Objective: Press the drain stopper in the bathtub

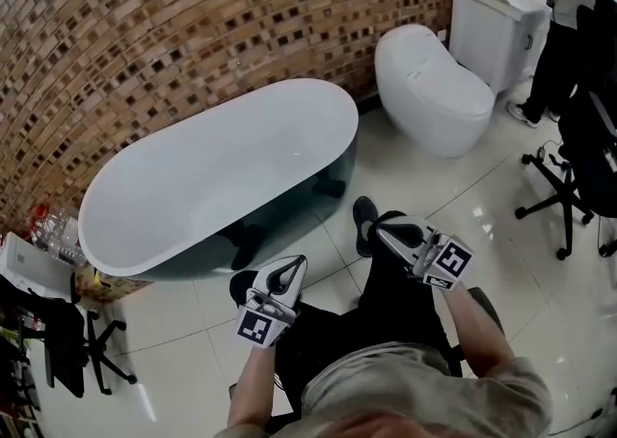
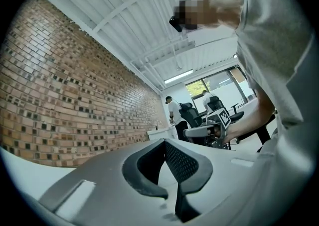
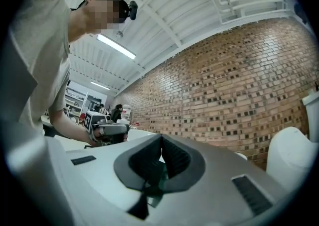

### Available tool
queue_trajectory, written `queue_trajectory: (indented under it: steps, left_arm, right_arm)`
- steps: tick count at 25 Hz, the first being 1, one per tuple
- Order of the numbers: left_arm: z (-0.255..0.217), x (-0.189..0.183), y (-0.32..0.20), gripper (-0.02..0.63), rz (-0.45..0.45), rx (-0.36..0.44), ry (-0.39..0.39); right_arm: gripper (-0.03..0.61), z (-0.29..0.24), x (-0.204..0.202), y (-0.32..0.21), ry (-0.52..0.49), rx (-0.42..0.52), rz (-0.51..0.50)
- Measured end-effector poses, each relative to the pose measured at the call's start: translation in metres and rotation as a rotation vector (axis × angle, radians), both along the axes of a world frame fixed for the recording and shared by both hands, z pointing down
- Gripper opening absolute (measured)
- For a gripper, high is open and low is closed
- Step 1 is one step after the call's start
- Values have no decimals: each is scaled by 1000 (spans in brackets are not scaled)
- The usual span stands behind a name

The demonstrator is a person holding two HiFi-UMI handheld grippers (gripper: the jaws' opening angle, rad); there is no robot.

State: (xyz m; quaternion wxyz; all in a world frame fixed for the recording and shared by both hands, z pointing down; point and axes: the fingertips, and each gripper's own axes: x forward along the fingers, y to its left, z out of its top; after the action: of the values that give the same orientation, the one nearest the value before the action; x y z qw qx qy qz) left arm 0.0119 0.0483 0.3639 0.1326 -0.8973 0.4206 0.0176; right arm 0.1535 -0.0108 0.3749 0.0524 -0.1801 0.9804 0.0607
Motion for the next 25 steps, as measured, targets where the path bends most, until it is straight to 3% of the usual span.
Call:
queue_trajectory:
  steps: [6, 15, 21, 25]
  left_arm:
    - [-5, 16, 18, 8, 7, -12, 30]
    - [9, -6, 29, 8, -28, -98, 193]
    - [13, 3, 35, 8, 37, -117, 171]
    - [15, 7, 36, 8, 55, -130, 177]
  right_arm:
    - [0, -7, 17, 12, -23, 2, 16]
    - [0, -31, -15, 20, -70, 32, -2]
    - [0, 3, -44, 60, 57, 24, -149]
    - [0, 7, -52, 70, 71, 9, -171]
